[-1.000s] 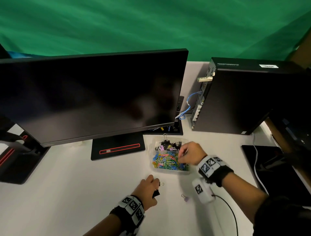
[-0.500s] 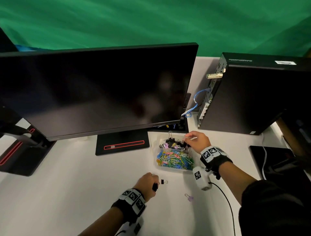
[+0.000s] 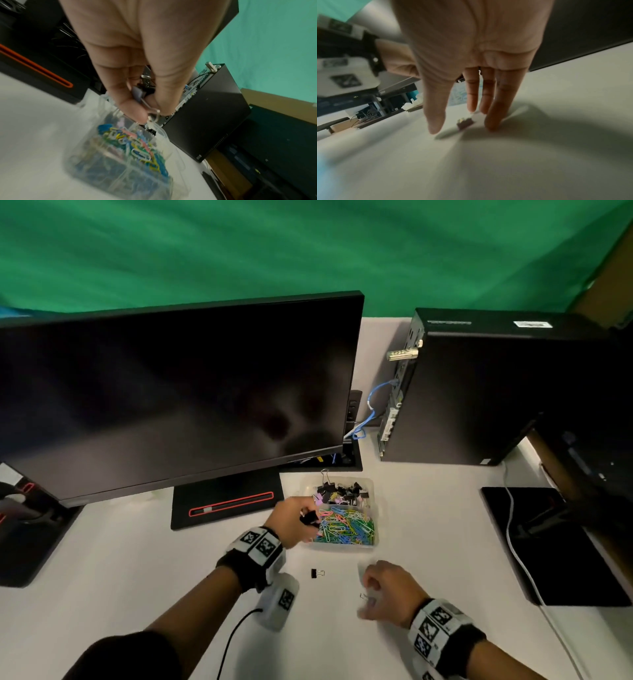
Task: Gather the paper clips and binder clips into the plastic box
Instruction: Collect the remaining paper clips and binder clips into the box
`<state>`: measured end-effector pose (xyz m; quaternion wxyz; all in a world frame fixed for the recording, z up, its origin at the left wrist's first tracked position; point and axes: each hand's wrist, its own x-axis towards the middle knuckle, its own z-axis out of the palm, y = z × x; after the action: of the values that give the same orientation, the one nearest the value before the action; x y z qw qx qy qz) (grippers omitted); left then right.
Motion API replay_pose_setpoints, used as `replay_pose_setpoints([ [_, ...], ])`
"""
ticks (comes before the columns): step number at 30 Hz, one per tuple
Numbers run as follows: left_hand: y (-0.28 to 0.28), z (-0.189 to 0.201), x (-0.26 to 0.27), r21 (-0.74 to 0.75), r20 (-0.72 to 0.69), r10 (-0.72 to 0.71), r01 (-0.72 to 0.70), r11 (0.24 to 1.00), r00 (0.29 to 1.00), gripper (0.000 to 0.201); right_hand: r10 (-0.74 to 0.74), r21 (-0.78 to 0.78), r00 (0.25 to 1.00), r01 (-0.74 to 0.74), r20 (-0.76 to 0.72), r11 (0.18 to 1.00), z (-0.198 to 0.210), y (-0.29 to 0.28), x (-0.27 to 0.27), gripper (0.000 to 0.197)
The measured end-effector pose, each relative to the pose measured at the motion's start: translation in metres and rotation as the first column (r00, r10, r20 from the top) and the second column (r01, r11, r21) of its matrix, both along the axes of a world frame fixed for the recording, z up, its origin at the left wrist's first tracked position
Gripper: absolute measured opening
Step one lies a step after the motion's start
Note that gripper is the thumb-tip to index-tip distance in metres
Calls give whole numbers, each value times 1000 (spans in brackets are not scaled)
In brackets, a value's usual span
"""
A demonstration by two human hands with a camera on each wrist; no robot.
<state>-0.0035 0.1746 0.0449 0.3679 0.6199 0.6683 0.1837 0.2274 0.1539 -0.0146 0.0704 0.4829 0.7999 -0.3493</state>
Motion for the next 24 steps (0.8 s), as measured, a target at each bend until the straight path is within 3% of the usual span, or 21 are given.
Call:
replay_pose_setpoints([
  [7,48,-11,14,36,35,160,-161,986,987,12,-72,-68,995,67,-71,995,-7,-7,-3,32],
  [12,59,-30,15,22,36,144,-145,989,989,37,-98,-81,991,91,-95,993,-3,-4,-1,26],
  [15,58,-35,10,-11,59,106,-105,994,993,55,-82,-52,991,77,-102,996,10,4,-3,11],
  [17,53,-33,9,33,53,102,-104,994,993,58,-84,-18,988,82,-128,996,21,15,-5,16],
  [19,43,-28,9,77,36,99,-102,992,994,50,-121,14,976,125,-183,992,32,30,-8,27],
  [21,27,-22,11,98,41,57,-61,993,998,32,-175,26,957,186,-231,982,43,48,-13,24],
  [24,-3,-22,12,126,-27,-145,148,981,989,13,-263,63,926,289,-271,955,54,76,-21,18],
])
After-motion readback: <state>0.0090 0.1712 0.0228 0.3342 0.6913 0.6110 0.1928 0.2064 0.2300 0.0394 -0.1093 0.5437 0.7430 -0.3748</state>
